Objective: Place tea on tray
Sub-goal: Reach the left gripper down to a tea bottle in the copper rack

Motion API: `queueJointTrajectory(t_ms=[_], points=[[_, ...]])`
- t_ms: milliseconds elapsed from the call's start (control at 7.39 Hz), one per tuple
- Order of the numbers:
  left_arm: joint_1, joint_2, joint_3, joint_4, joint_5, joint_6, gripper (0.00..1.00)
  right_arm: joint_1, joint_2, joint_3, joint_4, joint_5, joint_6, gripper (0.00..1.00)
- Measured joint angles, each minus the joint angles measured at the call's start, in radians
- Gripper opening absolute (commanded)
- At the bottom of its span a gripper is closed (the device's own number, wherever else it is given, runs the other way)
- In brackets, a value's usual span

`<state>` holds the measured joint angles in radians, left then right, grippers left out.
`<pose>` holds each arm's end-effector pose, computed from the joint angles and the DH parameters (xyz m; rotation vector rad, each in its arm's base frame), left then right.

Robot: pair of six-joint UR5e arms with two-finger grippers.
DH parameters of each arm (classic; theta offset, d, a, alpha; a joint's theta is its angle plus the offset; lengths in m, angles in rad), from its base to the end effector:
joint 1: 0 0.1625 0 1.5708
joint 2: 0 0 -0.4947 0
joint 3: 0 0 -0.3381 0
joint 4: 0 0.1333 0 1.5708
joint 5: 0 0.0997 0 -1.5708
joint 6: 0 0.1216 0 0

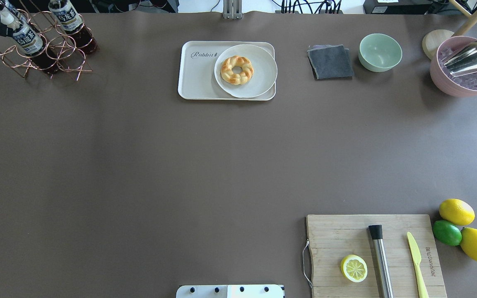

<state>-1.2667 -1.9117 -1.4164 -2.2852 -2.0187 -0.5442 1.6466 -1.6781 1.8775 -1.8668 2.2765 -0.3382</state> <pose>0.1163 -0.6400 0.5559 0.6341 0.7430 -0.0190 0.0822 -0.3635 0.6891 0.0544 -0.7105 -0.2171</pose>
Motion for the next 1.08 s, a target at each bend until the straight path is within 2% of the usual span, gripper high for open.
queueJointTrajectory(t_ms=[406,812,1082], points=[[0.000,-0.061,0.086,0.000,0.030,-0.053,0.87,0.001,-0.001,0.004,0.000,-0.001,-0.002,1.00],[0.006,-0.063,0.097,0.000,0.032,-0.085,0.78,0.001,-0.003,0.008,0.000,-0.001,-0.002,1.00],[0.011,-0.063,0.108,0.000,0.033,-0.089,0.76,0.001,-0.013,0.019,-0.001,-0.001,-0.002,1.00]])
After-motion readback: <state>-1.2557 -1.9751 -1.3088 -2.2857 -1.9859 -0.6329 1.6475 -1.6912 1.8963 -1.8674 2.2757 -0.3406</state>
